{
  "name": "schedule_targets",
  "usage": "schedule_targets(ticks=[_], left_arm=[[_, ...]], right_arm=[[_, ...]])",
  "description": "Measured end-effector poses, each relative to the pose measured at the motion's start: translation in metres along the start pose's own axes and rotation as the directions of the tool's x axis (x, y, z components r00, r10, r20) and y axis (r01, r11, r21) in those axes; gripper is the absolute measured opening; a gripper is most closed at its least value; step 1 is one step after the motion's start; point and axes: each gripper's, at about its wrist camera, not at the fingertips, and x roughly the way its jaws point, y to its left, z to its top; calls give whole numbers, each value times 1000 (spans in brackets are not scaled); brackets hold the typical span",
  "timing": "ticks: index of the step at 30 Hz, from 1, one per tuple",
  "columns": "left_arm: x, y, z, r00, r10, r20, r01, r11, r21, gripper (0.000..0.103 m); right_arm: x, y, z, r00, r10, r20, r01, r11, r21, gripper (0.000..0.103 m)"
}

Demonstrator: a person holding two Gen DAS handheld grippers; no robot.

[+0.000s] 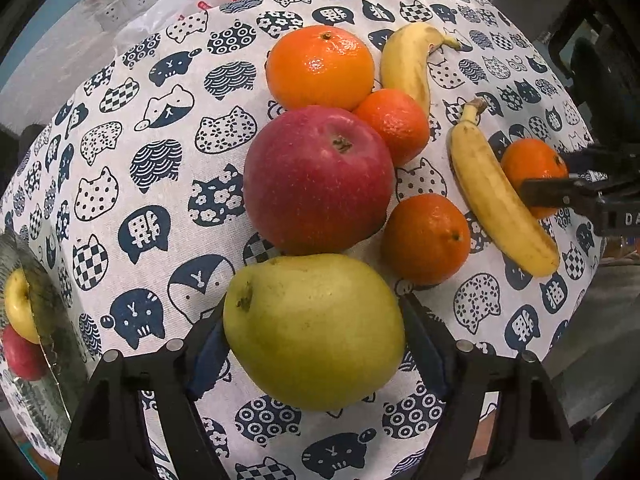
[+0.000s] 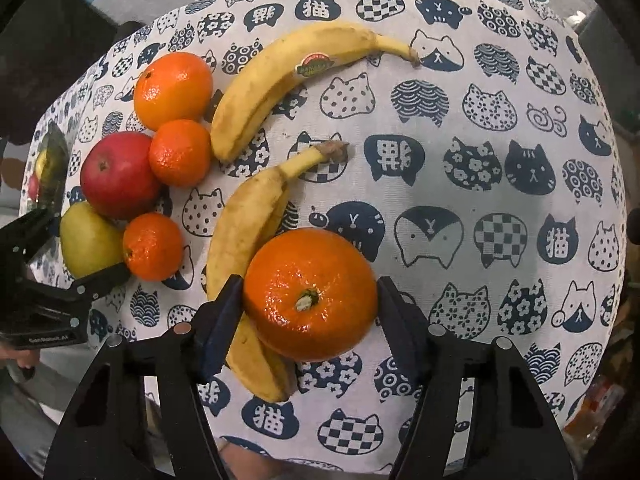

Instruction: Organize fruits

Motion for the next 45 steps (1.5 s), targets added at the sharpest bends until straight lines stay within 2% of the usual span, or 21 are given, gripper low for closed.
schedule_targets(ticks=[3,12,23,33,45], left_arm=[[-4,2,-7,1000,5,4,-5,1000,7,80],[-30,14,-17,998,26,55,-25,1000,-13,76],[-48,34,-31,996,18,86,-12,998,-64,76],[-79,30,-38,986,32,166,-26,999,-41,76],[-110,53,-57,974,45,221,-25,995,-93,76]], right_arm=[[-7,7,2,999,-49,22,50,999,-19,66],[-35,27,11,986,-115,119,126,989,-83,66],[-43,40,18,984,-86,154,103,989,-110,65],[-64,76,20,971,-20,239,65,982,-179,65],[-88,132,30,950,77,302,11,960,-281,65]])
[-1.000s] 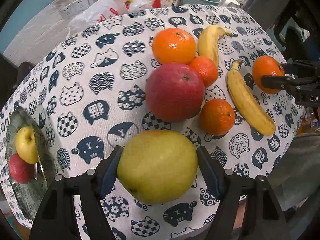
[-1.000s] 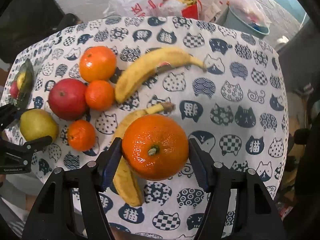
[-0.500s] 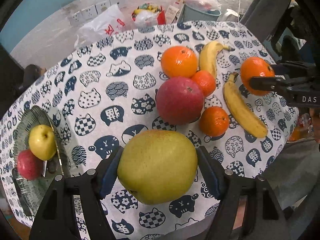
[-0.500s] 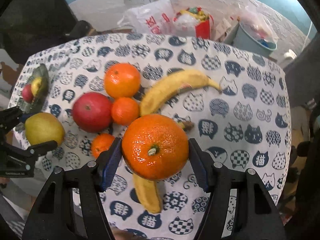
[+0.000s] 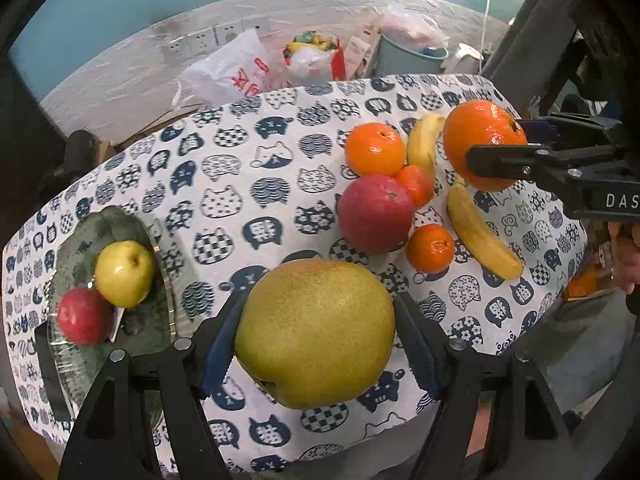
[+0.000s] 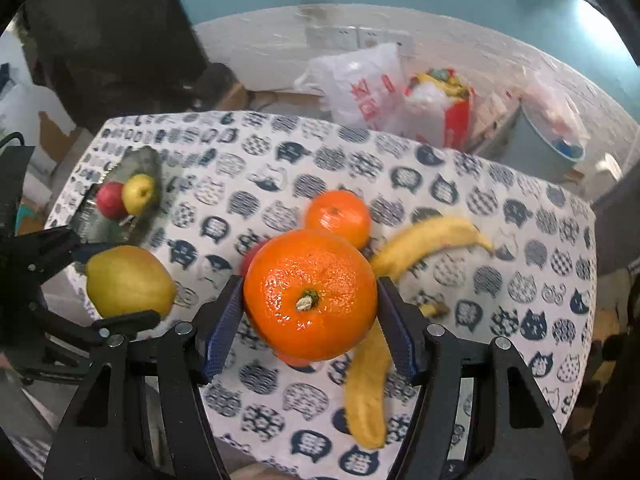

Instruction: Organize fruits

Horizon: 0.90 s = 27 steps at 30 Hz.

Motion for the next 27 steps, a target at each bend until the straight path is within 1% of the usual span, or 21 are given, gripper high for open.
schedule_targets(ticks=[7,14,19,22,27], left_arm=[[-15,26,-8,999,22,33,-20,999,-49,76],[-32,52,-18,997,37,71,-29,994,-104,76],[-40,68,-26,996,42,84,-30,990,-136,75],[-44,77,-31,994,59,93,-45,988,-146,75],[-49,99,-42,993,68,98,-49,981,-189,75]], right_arm=[[0,30,16,999,39,21,-38,998,-44,65],[5,61,30,998,66,24,-64,994,-87,65],[11,86,41,996,89,20,-86,989,-122,65],[14,102,46,995,102,16,-99,985,-141,65],[22,130,54,992,125,6,-122,977,-173,65]])
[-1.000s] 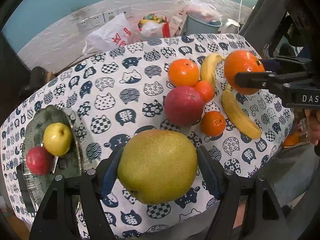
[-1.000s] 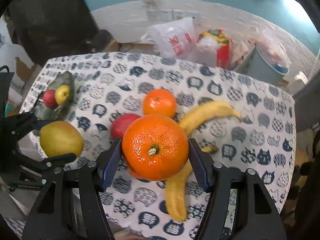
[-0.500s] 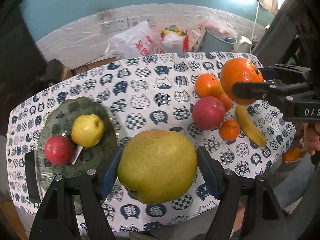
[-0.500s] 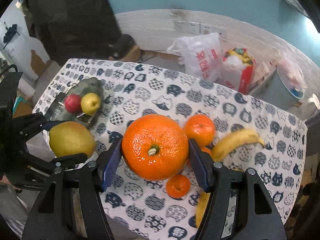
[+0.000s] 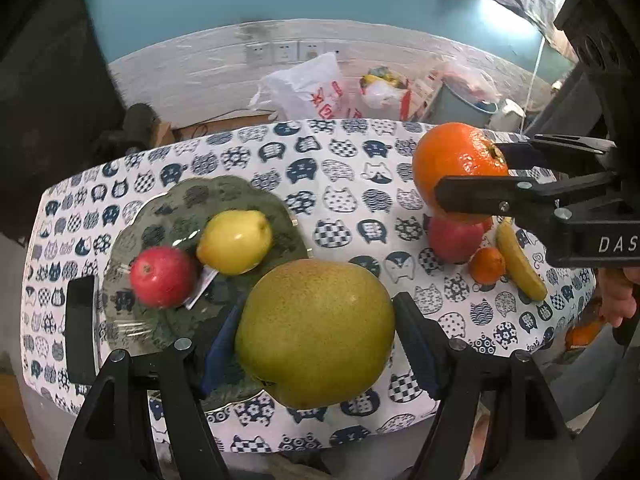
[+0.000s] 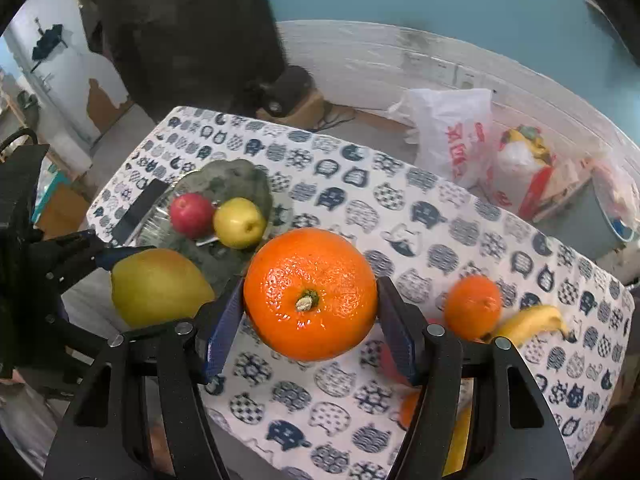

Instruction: Organize fruits

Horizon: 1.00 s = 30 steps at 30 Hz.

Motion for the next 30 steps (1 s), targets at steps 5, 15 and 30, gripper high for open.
schedule_targets(ticks=[5,15,30], left_arm=[[-3,24,-8,1000,21,5,-20,999,-39,75],[6,78,-29,998,63,-22,-66,988,-137,75],[30,126,-53,991,92,-96,-111,971,-212,75]], right_arm=[[15,24,12,1000,26,-17,-26,999,-29,65],[54,71,29,995,77,-68,-82,993,-82,65],[118,106,27,977,103,-187,-125,986,-112,65]])
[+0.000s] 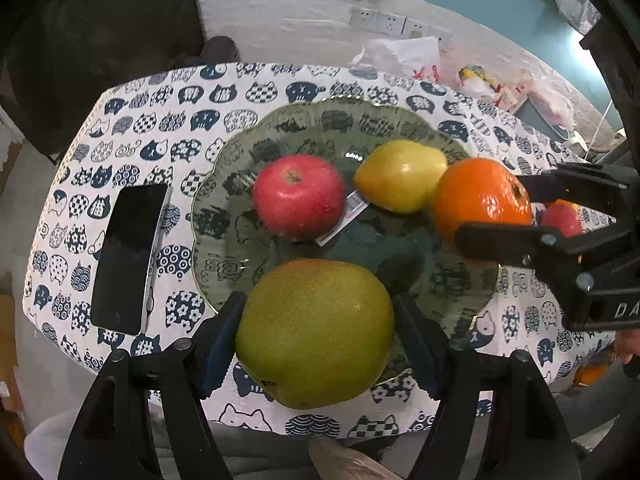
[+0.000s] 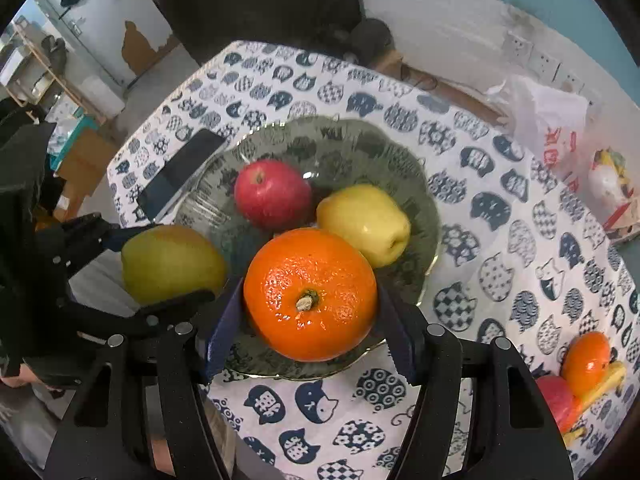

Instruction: Organize fruits

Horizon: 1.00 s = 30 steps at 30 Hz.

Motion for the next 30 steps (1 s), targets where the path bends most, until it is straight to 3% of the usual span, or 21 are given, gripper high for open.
schedule_targets(ticks=[12,24,30], left_arm=[[17,5,1,999,10,-40,-11,1000,-13,72],[21,8,-5,996,42,-76,-42,999,-4,71],[19,8,-6,996,51,-77,-51,999,-5,71]], right_arm=[[37,-5,-12,996,4,-90,-3,1000,20,66],[46,4,-16,993,17,-115,-18,1000,-6,66],[38,-9,-13,993,84,-85,-77,994,77,67]])
